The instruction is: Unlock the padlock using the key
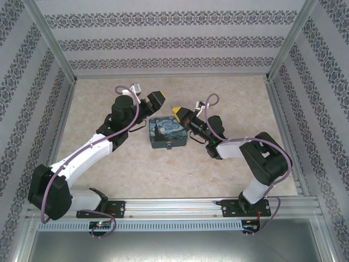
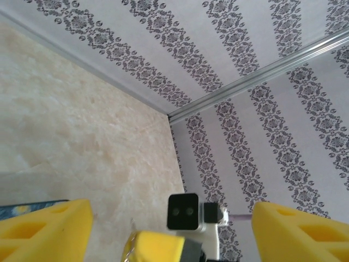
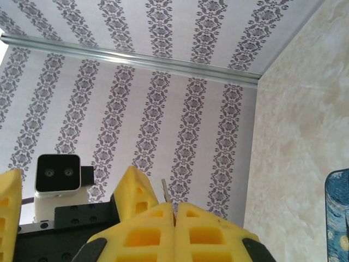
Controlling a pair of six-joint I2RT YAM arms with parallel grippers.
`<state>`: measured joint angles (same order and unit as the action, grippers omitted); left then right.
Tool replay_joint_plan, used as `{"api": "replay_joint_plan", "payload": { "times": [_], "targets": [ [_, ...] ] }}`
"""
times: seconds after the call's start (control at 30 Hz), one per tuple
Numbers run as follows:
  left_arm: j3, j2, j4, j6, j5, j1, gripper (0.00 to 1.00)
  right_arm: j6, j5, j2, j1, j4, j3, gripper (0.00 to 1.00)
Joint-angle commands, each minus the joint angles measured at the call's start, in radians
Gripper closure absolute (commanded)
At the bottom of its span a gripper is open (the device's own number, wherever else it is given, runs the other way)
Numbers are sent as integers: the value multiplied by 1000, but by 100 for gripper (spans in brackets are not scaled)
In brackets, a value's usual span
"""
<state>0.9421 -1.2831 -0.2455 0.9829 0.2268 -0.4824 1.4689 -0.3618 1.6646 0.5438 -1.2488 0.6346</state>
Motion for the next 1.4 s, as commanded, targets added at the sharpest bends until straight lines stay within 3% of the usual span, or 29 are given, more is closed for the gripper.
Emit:
{"api": "replay_joint_plan", "payload": {
  "times": [0.0,0.27,0.57,0.97,1.37],
  "targets": [
    [-35,42,106,-45,-3,12,20,-92,-66,-88,-17,144,3,100],
    [-85,94,238,-103,46,9,16,-304,-67,-251,-37,678,77,100],
    [-123,64,350,-196,68,-90,13,-405,-21,-198,-31,946,163,100],
    [-290,-56,161,-310,135,-161,14,-370,-67,-57,-20,885,244,100],
    [-268,-235,59,-403,148,-193,29,-299,-86,14,-21,787,234,100]
  ]
}}
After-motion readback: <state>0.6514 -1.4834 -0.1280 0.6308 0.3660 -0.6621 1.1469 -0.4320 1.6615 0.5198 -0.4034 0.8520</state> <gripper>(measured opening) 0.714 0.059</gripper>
